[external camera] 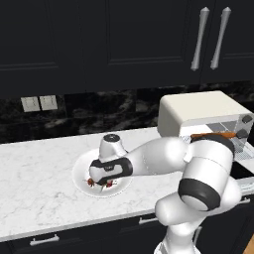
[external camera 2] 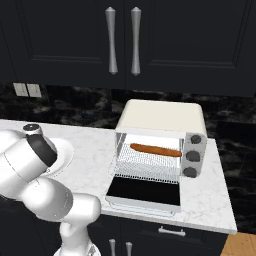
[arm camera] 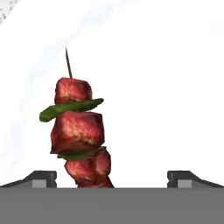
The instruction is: Pick up the kebab skewer and baguette bread, and place them inside the toaster oven. Close the toaster oven door and start by setting the timer.
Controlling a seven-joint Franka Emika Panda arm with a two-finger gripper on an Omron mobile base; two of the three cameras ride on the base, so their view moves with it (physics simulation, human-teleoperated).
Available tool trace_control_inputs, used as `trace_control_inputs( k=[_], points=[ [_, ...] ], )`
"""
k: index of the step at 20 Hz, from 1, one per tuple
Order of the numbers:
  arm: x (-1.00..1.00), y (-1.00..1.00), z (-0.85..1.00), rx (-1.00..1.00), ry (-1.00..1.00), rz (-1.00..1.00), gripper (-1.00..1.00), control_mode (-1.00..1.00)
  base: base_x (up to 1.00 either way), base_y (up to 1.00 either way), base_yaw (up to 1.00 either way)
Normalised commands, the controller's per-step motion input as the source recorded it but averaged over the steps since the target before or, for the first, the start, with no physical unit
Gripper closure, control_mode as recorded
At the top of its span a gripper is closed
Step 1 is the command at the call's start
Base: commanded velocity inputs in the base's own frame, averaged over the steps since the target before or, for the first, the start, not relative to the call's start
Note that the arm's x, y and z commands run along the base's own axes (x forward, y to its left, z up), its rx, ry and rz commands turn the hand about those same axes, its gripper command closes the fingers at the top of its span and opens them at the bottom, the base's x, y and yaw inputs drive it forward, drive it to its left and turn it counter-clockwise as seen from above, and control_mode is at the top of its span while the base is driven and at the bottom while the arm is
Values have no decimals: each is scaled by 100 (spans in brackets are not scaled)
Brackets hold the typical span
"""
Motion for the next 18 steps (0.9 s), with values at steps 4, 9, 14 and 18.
trace_control_inputs(
  k=[4, 9, 14, 18],
  points=[
    [0, 4, -12, 0, 3, 0, -100, -100, 0, 0, 0],
    [0, 4, -18, 0, 2, 0, 100, -100, 0, 0, 0],
    [0, 0, -2, 0, 5, 0, 100, -100, 0, 0, 0],
    [0, 0, -8, 0, 2, 0, 100, -100, 0, 0, 0]
  ],
)
